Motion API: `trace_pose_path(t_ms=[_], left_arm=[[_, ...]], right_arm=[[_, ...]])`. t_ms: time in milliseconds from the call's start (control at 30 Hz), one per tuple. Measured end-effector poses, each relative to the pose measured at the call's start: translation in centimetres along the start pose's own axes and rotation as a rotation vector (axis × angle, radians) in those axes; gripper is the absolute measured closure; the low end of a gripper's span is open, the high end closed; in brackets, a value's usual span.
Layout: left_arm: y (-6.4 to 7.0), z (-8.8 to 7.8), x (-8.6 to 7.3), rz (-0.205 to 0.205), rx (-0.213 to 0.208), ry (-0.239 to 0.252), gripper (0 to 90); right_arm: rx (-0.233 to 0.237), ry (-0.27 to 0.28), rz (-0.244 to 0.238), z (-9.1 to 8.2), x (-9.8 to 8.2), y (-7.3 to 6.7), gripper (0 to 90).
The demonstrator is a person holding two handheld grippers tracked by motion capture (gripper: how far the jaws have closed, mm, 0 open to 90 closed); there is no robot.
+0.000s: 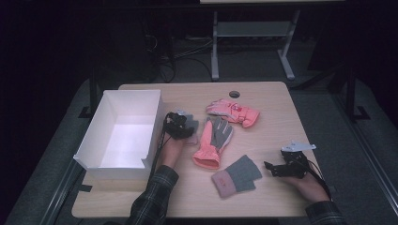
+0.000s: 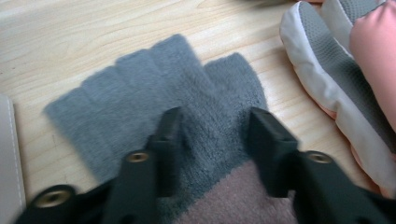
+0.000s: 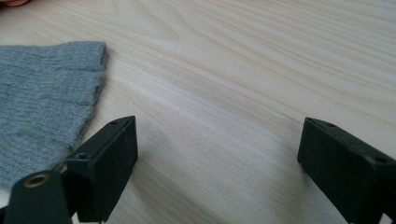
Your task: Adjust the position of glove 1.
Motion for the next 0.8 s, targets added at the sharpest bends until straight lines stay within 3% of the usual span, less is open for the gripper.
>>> trace_pose_path(t_ms=[100, 200, 600, 800], left_arm=[[0.1, 0.0, 0.0, -0.009, -0.013, -0.002, 74.4], [0.0, -0.1, 0.1, -0.019, -0.022, -0.002, 77.4], [0.1, -1.0, 1.0, -0.024, -0.061, 0.016, 78.3], [0.3, -2.7, 2.4, -0.01, -0.078, 0.055, 78.3]], right_arm=[[0.0, 0.0, 0.0, 0.0, 0.0, 0.0, 11.5], [0.001, 0.0, 0.0, 0.0, 0.0, 0.0, 11.5], [0.003, -0.001, -0.001, 0.0, 0.0, 0.0, 11.1], [0.003, -0.001, -0.001, 0.0, 0.0, 0.0, 11.1]])
Point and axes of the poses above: each handheld gripper's, and its own axes: z roughly forward along the jaws, x roughly out of its top, y roughly to its right, the point moved 3 cm from there along z, roughly forward along the jaws, and after that the axes turned 3 degrees about z, right-handed, at the moved point
